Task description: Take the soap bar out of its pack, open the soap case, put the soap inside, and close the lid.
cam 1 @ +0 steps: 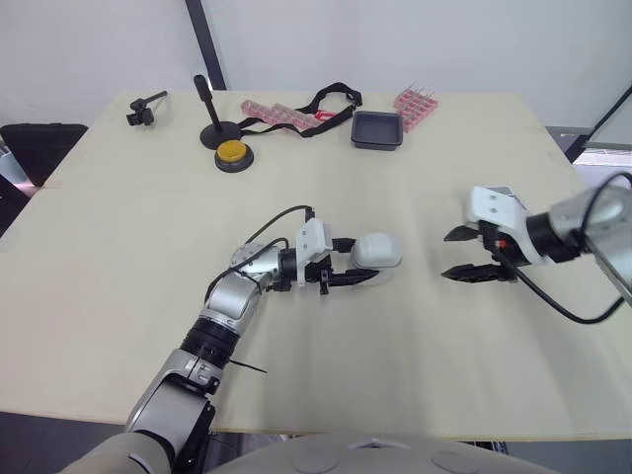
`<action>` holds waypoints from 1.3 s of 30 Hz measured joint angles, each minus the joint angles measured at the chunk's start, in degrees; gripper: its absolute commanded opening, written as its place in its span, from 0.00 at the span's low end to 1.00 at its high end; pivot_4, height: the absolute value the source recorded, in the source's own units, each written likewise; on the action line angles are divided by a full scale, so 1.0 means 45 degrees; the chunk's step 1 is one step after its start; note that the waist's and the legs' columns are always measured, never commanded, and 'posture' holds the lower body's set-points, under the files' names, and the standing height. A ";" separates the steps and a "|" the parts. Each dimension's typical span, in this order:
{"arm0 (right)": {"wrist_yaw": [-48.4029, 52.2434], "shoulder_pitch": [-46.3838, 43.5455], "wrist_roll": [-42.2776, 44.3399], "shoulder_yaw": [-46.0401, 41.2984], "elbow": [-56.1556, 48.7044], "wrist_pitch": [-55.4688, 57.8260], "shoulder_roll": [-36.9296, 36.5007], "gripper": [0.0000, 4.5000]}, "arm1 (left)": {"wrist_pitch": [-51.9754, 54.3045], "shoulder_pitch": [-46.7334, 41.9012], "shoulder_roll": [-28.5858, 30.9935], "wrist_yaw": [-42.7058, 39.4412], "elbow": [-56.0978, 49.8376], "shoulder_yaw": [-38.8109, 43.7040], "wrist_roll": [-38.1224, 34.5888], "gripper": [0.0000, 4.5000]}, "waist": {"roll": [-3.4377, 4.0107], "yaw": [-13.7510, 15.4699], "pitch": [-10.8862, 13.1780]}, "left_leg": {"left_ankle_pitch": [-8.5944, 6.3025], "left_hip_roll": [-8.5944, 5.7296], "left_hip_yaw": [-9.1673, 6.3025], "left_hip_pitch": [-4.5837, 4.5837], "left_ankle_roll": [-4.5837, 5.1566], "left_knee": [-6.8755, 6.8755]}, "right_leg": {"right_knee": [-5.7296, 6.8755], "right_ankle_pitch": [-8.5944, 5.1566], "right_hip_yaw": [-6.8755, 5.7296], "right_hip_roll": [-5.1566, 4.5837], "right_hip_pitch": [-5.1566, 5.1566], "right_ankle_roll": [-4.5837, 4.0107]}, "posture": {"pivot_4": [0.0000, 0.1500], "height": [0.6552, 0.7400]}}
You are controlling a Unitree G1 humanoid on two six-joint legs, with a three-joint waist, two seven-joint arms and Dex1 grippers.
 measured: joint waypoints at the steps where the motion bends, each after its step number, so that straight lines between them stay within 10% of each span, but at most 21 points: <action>1: -0.0124 0.0546 0.0226 -0.0485 0.0081 -0.0674 0.0517 0.46 | 0.0000 -0.0023 0.0032 -0.0040 0.0005 0.0031 0.0009 0.44 | 0.0008 -0.0055 -0.0004 | -0.0002 0.0000 0.0008 0.0002 0.0007 0.0000 | 0.0003 -0.0001 0.0005 0.0001 -0.0006 -0.0001 | 1.00 0.87; 8: -0.0906 0.2090 0.1185 -0.1989 0.0172 -0.3479 0.2794 0.01 | 0.0002 -0.0054 0.0097 -0.0080 0.0040 0.0085 0.0016 0.44 | 0.0018 -0.0216 -0.0008 | -0.0002 -0.0005 0.0008 0.0001 0.0019 0.0005 | -0.0001 -0.0005 0.0004 -0.0008 -0.0010 -0.0008 | 1.00 0.87; 39: -0.1462 0.1908 0.1800 -0.0789 -0.0787 -0.4599 0.3558 0.01 | 0.0005 -0.0001 0.0079 0.0003 -0.0019 0.0085 0.0016 0.44 | 0.0017 -0.0249 -0.0006 | -0.0005 -0.0009 0.0003 -0.0003 0.0021 -0.0022 | -0.0044 -0.0004 -0.0001 -0.0003 0.0000 -0.0006 | 1.00 0.87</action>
